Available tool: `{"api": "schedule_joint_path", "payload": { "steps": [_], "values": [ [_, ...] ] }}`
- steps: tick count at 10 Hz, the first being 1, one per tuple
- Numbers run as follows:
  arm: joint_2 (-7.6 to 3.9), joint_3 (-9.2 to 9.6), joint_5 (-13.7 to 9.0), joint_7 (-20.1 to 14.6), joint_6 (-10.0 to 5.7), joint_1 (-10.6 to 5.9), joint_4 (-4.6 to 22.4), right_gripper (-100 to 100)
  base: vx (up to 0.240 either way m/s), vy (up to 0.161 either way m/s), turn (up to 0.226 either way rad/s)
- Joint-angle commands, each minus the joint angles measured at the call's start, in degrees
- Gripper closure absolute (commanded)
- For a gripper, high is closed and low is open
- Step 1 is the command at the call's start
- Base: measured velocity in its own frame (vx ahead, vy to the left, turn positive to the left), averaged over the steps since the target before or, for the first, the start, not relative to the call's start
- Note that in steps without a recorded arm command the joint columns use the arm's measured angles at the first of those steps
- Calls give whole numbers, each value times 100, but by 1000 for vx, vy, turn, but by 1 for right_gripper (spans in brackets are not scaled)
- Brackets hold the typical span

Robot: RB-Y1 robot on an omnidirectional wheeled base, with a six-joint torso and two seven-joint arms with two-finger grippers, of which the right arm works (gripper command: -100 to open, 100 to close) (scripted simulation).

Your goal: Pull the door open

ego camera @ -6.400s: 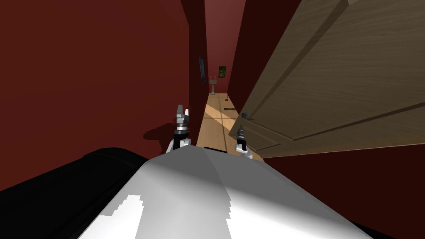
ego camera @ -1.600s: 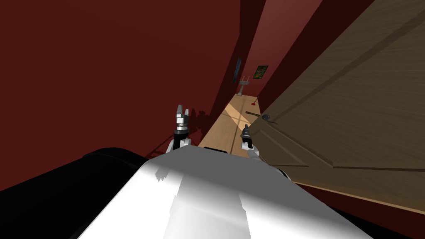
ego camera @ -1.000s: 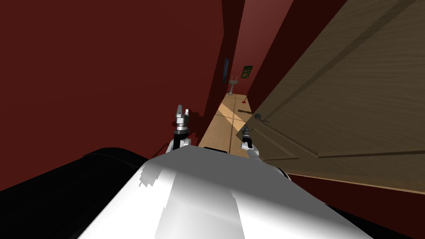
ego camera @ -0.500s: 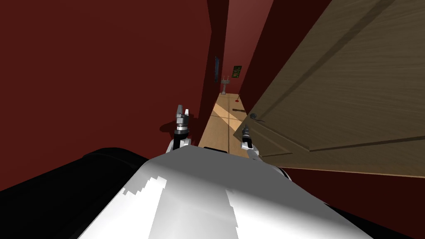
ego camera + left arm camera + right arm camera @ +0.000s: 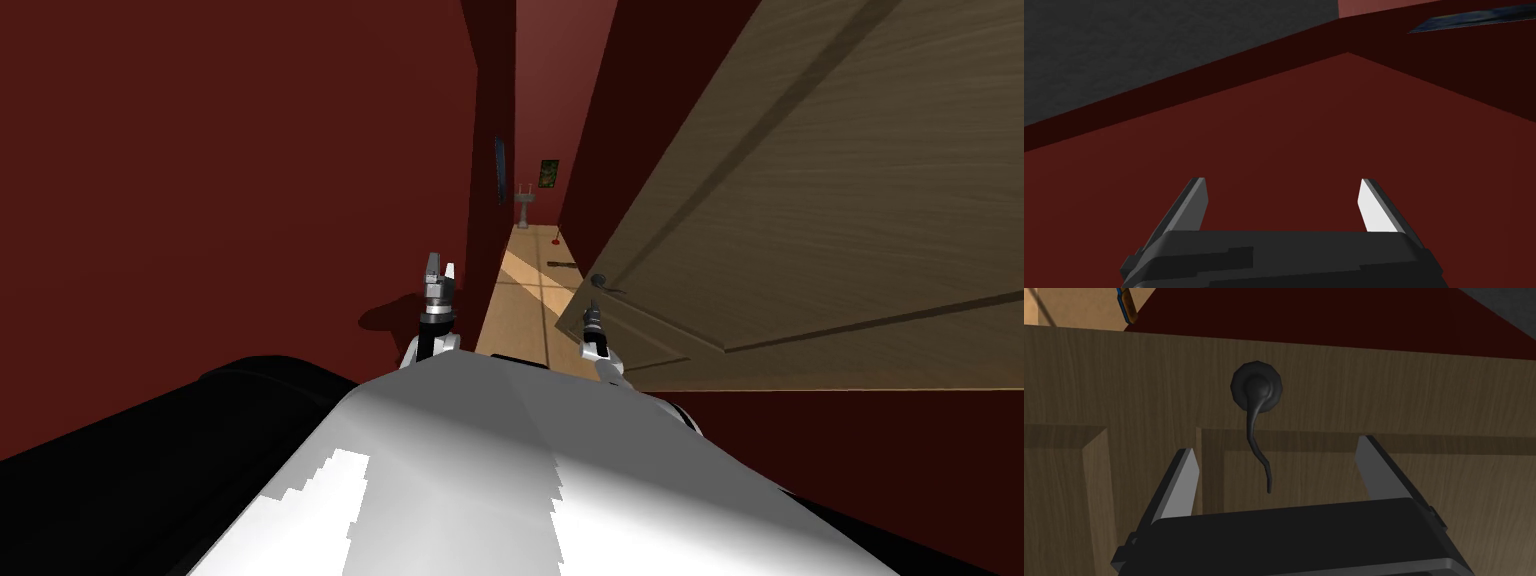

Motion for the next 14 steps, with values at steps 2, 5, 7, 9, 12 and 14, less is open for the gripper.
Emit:
{"api": "schedule_joint_path", "payload": {
  "steps": [2,5,7,9,12,14],
  "values": [
    [-2,1,-9,-3,-7,-12,24,-100,183,38,-220],
    [-3,4,-21,-8,-14,-26,51,-100,199,47,-278],
    [-4,5,-28,-10,-19,-35,67,-100,190,75,-266],
    [-4,6,-31,-11,-20,-38,72,-100,185,72,-174],
    [-4,7,-35,-12,-23,-43,82,-100,196,44,-185],
    [-4,7,-37,-13,-24,-46,88,-100,201,56,-146]
  ]
}}
